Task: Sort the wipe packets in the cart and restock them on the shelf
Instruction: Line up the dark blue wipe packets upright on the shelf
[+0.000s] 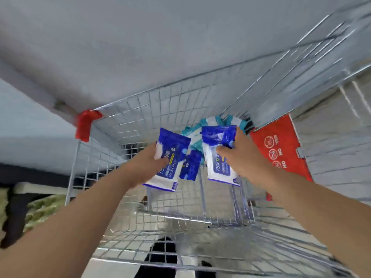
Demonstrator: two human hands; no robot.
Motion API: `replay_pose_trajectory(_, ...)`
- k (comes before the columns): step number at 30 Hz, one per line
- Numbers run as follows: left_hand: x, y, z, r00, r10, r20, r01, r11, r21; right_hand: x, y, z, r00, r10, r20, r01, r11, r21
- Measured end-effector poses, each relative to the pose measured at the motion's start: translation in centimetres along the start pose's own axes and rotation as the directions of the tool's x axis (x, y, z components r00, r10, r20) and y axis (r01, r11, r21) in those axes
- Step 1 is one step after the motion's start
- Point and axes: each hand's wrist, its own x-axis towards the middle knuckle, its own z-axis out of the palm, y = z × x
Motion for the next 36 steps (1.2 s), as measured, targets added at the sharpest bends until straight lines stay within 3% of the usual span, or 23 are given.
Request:
replay_pose_trajectory(4,-6.8,2.8,-3.9,0.982,0.028,-0.185,-0.038,0.998,-0.050,-2.8,-7.1,-2.6,0.989,-0.146,-0.015,0.147,0.985,0.096)
replay_pose_trajectory(9,-17.3,5.1,-7.6,0.934,0.039,-0.354,-0.088,0.989,-0.122,-8.4,-16.7,-5.4,0.929,-0.369,-0.011,0.369,0.928,0.052)
replay_pose_trajectory(15,-32.4,6.4,-12.7,0.779,0.090,-0.620,-0.214,0.968,-0.128,-17.7,-29.3,-7.2,0.776,-0.625,0.084,0.617,0.780,0.107)
replay_pose_trajectory(18,-39.6,5.5,-15.5,0.664,0.085,-0.743,-0.252,0.961,-0.115,-22.3,-34.9,-6.1,0.692,-0.713,0.111,0.697,0.700,0.153)
replay_pose_trajectory(26,-56.1,-1.5,-22.7,0.348,0.034,-0.937,-0.322,0.943,-0.085,-33.5,-48.4,1.8,0.475,-0.861,0.182,0.803,0.509,0.310)
replay_pose_trajectory(29,-61.1,-5.9,-25.7,0.250,-0.019,-0.968,-0.353,0.929,-0.109,-37.6,-53.1,6.6,0.426,-0.880,0.211,0.796,0.475,0.376)
replay_pose_trajectory(32,-65.7,-11.2,-29.1,0.175,-0.067,-0.982,-0.360,0.924,-0.127,-41.5,-57.4,12.4,0.399,-0.892,0.212,0.796,0.452,0.402)
replay_pose_trajectory(36,-71.6,-18.1,-34.1,0.142,-0.130,-0.981,-0.335,0.926,-0.171,-46.7,-62.6,20.7,0.392,-0.889,0.238,0.758,0.459,0.464)
